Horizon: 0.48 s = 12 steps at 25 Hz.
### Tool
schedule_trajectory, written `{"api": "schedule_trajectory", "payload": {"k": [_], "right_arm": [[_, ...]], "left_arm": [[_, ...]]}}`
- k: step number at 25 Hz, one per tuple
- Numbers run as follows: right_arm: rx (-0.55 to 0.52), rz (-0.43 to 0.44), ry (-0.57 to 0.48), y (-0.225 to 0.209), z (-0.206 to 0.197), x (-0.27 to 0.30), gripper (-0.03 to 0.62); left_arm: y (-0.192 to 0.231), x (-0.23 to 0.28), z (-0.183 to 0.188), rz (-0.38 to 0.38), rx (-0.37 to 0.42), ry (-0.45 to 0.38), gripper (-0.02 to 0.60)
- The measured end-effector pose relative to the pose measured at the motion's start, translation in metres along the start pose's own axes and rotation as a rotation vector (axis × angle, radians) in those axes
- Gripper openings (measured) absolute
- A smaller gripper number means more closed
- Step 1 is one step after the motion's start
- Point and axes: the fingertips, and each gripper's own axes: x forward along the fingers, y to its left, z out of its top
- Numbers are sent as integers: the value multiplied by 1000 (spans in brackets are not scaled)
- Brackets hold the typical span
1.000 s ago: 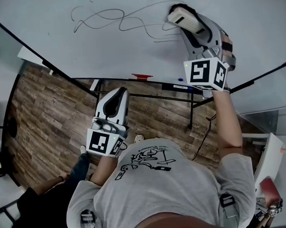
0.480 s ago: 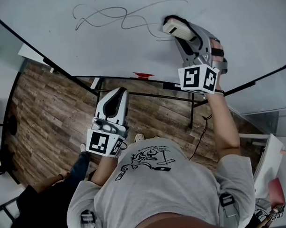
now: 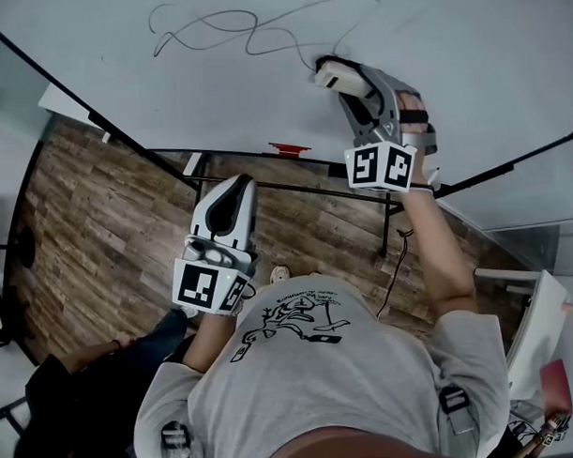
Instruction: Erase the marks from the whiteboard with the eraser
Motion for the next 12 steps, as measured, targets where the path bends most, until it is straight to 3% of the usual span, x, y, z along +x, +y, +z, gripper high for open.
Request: {"api": "schedule_trajectory", "payload": {"k": [8,12], "right_arm": [[-22,91,4,55,-10,10,261],[-33,130,32,58,-9,7,262]], "left_arm": [[-3,-4,2,1,-1,-4,37],[-3,-4,5,3,2,-6,37]]}}
